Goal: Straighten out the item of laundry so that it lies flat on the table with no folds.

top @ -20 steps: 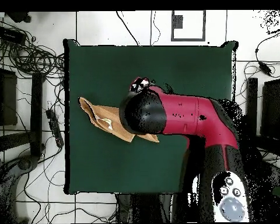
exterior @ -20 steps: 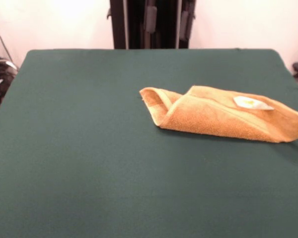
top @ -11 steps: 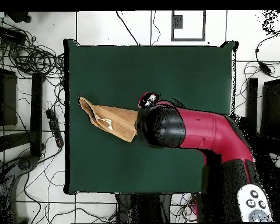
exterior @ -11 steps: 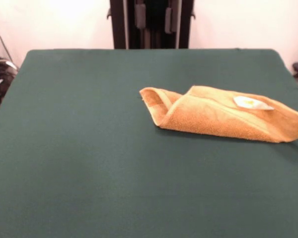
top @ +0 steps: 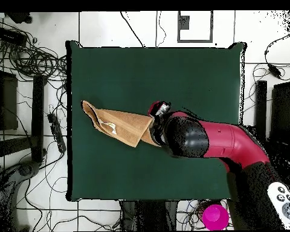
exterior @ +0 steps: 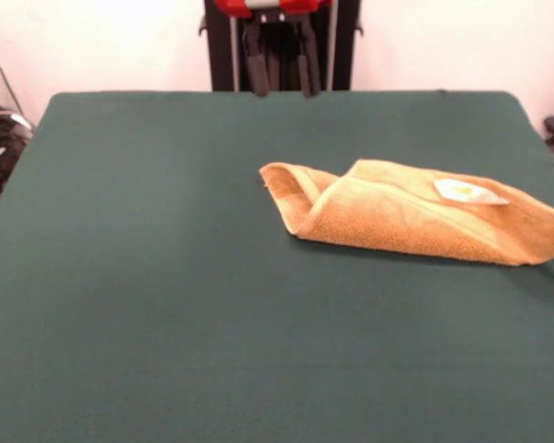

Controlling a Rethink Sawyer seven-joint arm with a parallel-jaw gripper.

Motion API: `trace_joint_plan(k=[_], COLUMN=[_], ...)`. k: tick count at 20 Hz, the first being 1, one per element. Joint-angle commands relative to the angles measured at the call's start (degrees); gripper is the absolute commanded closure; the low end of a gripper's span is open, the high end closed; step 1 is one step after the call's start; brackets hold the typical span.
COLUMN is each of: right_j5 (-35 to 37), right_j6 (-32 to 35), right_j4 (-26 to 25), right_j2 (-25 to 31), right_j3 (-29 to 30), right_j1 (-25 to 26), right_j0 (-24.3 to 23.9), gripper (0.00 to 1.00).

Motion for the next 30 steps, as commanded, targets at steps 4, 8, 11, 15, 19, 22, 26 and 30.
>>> trace_joint_plan(k=[4, 8, 11, 15, 19, 22, 26, 30], right_j5=[-7.37, -9.44, -11.15, -10.85, -10.69, -9.32, -7.77, -4.41], right_j6=[-14.59, -12.92, -11.53, -9.66, -11.92, -14.34, -11.56, -10.06], right_j4=[-9.27, -13.32, -16.11, -18.18, -24.16, -29.75, -31.64, -29.56], right_j2=[21.21, 24.57, 26.08, 27.48, 26.61, 24.22, 22.37, 23.77], right_j3=[9.89, 9.88, 9.48, 9.61, 11.17, 9.95, 5.98, 5.27], right_j1=[8.76, 9.9, 10.55, 10.32, 9.6, 11.77, 14.15, 11.61], right_j0=[-5.38, -7.14, -7.64, -8.63, -10.42, -11.08, -9.66, -11.16], gripper=[0.0, 0.0, 0.0, 0.0, 0.0, 0.0, 0.0, 0.0])
